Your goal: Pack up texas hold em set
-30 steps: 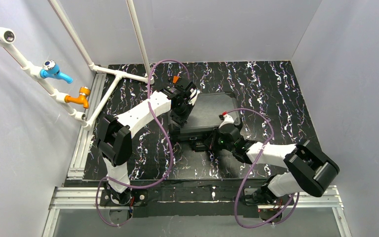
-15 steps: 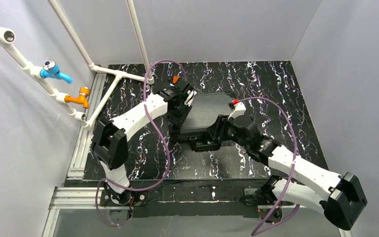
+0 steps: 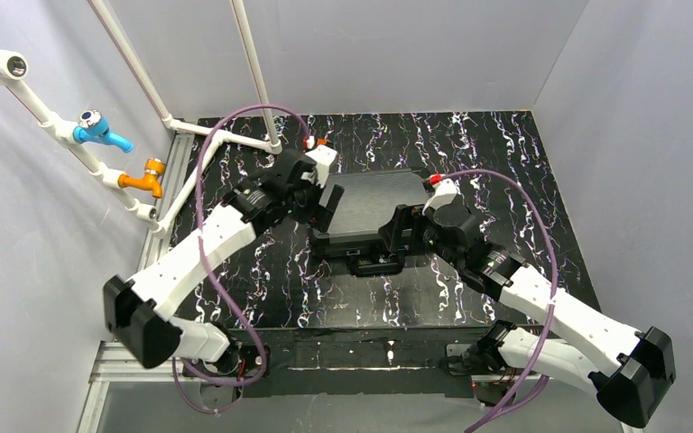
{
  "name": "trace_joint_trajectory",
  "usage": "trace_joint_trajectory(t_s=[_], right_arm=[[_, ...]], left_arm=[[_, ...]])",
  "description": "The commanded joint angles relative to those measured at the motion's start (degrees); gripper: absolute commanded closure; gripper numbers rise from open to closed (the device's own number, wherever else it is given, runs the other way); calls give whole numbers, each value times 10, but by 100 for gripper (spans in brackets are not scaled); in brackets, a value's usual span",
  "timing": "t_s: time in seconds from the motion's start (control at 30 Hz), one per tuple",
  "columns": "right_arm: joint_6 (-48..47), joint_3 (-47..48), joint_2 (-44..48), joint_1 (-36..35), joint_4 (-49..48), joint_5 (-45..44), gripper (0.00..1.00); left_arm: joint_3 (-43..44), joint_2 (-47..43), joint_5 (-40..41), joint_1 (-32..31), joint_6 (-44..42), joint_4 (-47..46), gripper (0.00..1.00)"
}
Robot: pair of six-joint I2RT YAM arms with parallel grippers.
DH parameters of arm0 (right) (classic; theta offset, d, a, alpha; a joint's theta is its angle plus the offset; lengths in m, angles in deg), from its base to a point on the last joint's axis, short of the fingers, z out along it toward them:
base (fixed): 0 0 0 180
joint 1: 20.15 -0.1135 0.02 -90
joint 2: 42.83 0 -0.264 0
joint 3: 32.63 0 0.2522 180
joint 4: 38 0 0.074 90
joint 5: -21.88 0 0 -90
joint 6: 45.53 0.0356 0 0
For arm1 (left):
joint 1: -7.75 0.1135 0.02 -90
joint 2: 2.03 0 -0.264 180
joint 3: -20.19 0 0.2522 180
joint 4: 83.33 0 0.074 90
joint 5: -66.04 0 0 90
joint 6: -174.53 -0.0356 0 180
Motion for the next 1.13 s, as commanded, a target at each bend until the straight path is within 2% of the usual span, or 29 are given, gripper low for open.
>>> trace_joint_trajectory(t_s=[0.0,0.07,0.37,0.67,0.93,1.1], right_arm=[[-23,51,13,-1,9,-29,2],[-25,59,15,-1,14,-42,2],[-36,97,36,-1,47,-140,2],[-46,58,108,-1,15,-247,2],[-30,48,131,-1,18,-273,2],[-39,38,123,-1,3,-231,2]], left_arm=[[-43,-89,42,2,-23,-76,6],[-61,-122,50,2,-27,-100,2],[-136,-243,89,2,-38,-194,2],[-193,-340,170,2,-41,-266,2],[-208,-364,203,2,-42,-283,2],[-207,-361,204,2,-43,-282,2]])
